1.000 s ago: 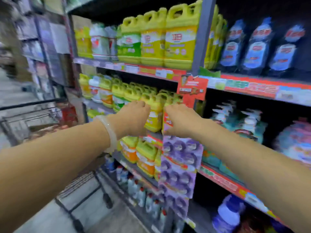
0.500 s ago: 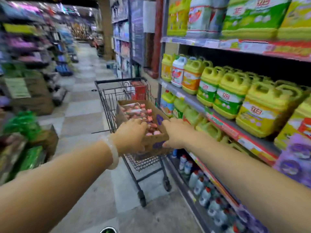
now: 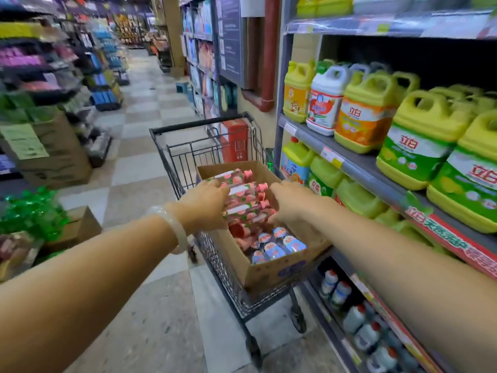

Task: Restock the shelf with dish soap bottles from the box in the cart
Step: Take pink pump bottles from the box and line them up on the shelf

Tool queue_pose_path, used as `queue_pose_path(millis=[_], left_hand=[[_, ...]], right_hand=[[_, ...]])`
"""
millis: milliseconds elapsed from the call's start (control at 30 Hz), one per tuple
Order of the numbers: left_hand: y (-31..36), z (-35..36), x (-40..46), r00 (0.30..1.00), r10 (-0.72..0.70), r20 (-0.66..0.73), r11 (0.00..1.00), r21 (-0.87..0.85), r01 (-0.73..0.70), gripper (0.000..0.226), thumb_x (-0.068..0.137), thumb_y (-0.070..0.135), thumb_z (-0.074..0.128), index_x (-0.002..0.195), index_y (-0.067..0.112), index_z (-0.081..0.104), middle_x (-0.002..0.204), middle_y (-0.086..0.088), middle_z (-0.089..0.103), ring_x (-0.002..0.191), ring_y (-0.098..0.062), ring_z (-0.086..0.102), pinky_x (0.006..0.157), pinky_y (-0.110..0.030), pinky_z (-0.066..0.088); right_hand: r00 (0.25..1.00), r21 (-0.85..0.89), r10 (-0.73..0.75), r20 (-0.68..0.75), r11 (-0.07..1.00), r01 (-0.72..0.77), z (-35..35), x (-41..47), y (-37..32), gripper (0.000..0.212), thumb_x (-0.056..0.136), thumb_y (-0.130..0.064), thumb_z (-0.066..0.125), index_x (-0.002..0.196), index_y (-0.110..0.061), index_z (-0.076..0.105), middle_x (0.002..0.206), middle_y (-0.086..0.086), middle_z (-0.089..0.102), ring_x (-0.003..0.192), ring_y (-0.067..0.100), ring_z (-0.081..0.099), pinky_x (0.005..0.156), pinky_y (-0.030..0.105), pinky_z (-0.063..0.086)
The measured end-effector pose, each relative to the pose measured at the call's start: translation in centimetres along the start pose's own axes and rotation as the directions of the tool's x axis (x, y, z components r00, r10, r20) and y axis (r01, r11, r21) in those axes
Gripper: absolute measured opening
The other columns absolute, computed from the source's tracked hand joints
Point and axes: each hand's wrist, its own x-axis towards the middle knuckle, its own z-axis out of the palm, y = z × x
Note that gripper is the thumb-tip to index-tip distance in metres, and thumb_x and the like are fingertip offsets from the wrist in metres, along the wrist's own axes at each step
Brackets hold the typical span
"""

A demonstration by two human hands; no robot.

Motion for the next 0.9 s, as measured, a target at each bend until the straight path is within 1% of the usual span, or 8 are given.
queue_pose_path(millis=[167, 267, 433, 533, 667, 733, 800, 900], left_hand=[[-3.6, 2.1, 8.4, 0.997, 0.049, 0.065, 0.999, 0.001, -0.049, 0.072, 0.076, 0.044, 0.07, 0.136, 0.018, 0.04, 0.133, -0.007, 0.047, 0.122, -0.026, 0.044, 0.103, -0.04, 0.043], [-5.7, 4.3, 14.0, 0.99, 0.101, 0.096, 0.995, 0.008, -0.102, 0.069, 0.073, 0.046, 0.071, 0.13, 0.018, 0.047, 0.128, -0.006, 0.051, 0.113, -0.025, 0.05, 0.097, -0.039, 0.047], [-9.1, 9.8, 24.2, 0.961, 0.165, 0.224, 0.986, 0.001, -0.169, 0.06, 0.081, 0.047, 0.062, 0.129, 0.015, 0.045, 0.128, -0.008, 0.048, 0.117, -0.029, 0.046, 0.098, -0.046, 0.043], [-11.2, 13.3, 29.8, 0.922, 0.219, 0.321, 0.976, -0.088, -0.202, 0.056, 0.09, 0.043, 0.054, 0.135, 0.013, 0.04, 0.138, -0.007, 0.044, 0.124, -0.027, 0.044, 0.102, -0.039, 0.037], [-13.8, 16.5, 34.8, 0.857, 0.314, 0.409, 0.938, -0.271, -0.215, 0.066, 0.09, 0.041, 0.052, 0.144, 0.009, 0.03, 0.145, -0.01, 0.04, 0.132, -0.025, 0.039, 0.102, -0.029, 0.031], [-14.7, 17.3, 37.1, 0.817, 0.365, 0.447, 0.907, -0.369, -0.203, 0.067, 0.085, 0.048, 0.055, 0.137, 0.008, 0.041, 0.137, -0.009, 0.049, 0.126, -0.023, 0.046, 0.096, -0.023, 0.034], [-15.2, 18.3, 39.2, 0.779, 0.393, 0.489, 0.889, -0.419, -0.185, 0.053, 0.088, 0.041, 0.06, 0.128, 0.007, 0.049, 0.129, -0.007, 0.055, 0.119, -0.023, 0.051, 0.091, -0.022, 0.035], [-15.4, 19.6, 41.5, 0.72, 0.392, 0.572, 0.88, -0.462, -0.113, 0.051, 0.085, 0.04, 0.065, 0.124, 0.008, 0.05, 0.119, -0.008, 0.059, 0.108, -0.021, 0.055, 0.083, -0.024, 0.039]], right_hand=[[0.999, 0.033, 0.022, 0.04, 0.999, -0.024, 0.7, 7.5, 1.4, 0.063, 0.082, -0.044, 0.067, 0.127, -0.01, 0.041, 0.13, 0.014, 0.045, 0.122, 0.034, 0.043, 0.098, 0.042, 0.04], [0.994, 0.051, 0.054, 0.093, 0.997, -0.059, 3.0, 12.0, 2.3, 0.071, 0.08, -0.045, 0.067, 0.134, -0.01, 0.037, 0.135, 0.015, 0.041, 0.126, 0.036, 0.04, 0.103, 0.044, 0.039], [0.968, 0.16, 0.173, 0.184, 0.966, -0.203, 7.5, 20.6, 3.6, 0.072, 0.081, -0.043, 0.067, 0.135, -0.008, 0.037, 0.133, 0.016, 0.041, 0.124, 0.037, 0.042, 0.1, 0.043, 0.041], [0.937, 0.295, 0.259, 0.235, 0.899, -0.323, 9.5, 26.1, 3.5, 0.068, 0.081, -0.042, 0.068, 0.13, -0.005, 0.039, 0.13, 0.017, 0.043, 0.122, 0.037, 0.044, 0.097, 0.04, 0.042], [0.866, 0.528, 0.388, 0.314, 0.687, -0.499, 12.3, 32.9, 1.9, 0.071, 0.078, -0.042, 0.071, 0.131, -0.008, 0.04, 0.131, 0.01, 0.05, 0.122, 0.03, 0.049, 0.093, 0.029, 0.042], [0.815, 0.639, 0.44, 0.376, 0.515, -0.572, 14.0, 35.2, 1.0, 0.075, 0.08, -0.037, 0.071, 0.138, -0.008, 0.034, 0.134, 0.007, 0.048, 0.126, 0.027, 0.047, 0.088, 0.022, 0.036], [0.776, 0.733, 0.502, 0.381, 0.348, -0.585, 15.6, 36.8, 0.3, 0.072, 0.082, -0.028, 0.071, 0.138, -0.005, 0.034, 0.134, 0.005, 0.049, 0.129, 0.022, 0.045, 0.091, 0.018, 0.033], [0.627, 0.809, 0.659, 0.415, 0.047, -0.585, 17.2, 38.2, -1.2, 0.064, 0.078, -0.031, 0.075, 0.125, -0.004, 0.042, 0.123, -0.003, 0.051, 0.119, 0.014, 0.05, 0.1, 0.024, 0.038]])
